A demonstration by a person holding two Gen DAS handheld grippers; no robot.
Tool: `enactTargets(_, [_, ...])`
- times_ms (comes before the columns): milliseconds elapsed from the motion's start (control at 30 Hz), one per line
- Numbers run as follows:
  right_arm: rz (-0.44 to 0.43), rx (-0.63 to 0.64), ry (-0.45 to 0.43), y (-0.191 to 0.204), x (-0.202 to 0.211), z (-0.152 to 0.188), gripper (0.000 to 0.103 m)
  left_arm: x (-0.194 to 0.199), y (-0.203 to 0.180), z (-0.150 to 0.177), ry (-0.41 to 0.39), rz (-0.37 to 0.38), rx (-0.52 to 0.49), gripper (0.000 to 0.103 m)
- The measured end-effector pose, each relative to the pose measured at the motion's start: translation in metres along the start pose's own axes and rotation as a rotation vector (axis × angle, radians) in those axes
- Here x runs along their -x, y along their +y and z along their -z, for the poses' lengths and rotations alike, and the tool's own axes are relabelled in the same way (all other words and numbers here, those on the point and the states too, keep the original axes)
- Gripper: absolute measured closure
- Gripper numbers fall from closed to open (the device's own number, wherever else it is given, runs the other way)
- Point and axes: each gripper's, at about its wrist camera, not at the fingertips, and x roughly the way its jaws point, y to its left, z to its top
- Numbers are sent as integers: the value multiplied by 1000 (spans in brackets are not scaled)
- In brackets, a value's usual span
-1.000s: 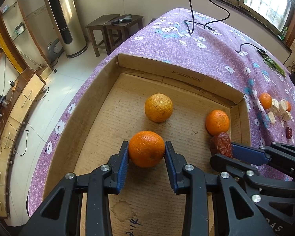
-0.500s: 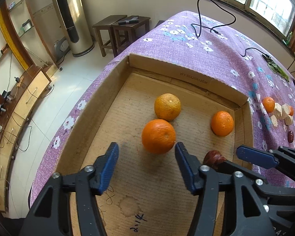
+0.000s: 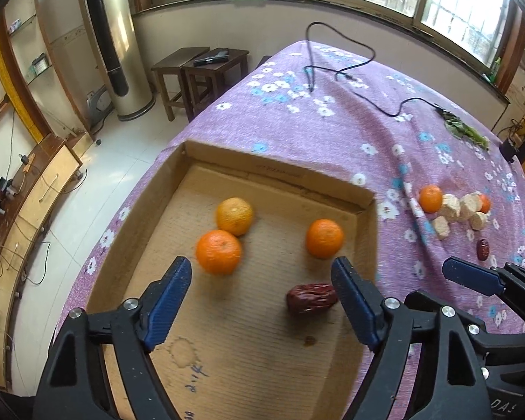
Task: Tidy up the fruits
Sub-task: 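Withdraw both grippers from the box back over the cloth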
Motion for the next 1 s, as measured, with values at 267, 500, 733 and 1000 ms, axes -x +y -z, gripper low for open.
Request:
enactTargets(267, [69,-70,-21,-46,33,19,31,8,-53,0,-12,51,-73,21])
enactTargets(500, [120,-130,-32,-85,59,38,30,16,-95,2,-15,95,-129,21])
enactTargets(733, [163,-197,-38,-123,80,56,29,18,-136,6,-10,126,-183,21])
enactTargets(1000, [191,-250,-31,-156,92,74,29,9,-164,12,22,152,-209,21])
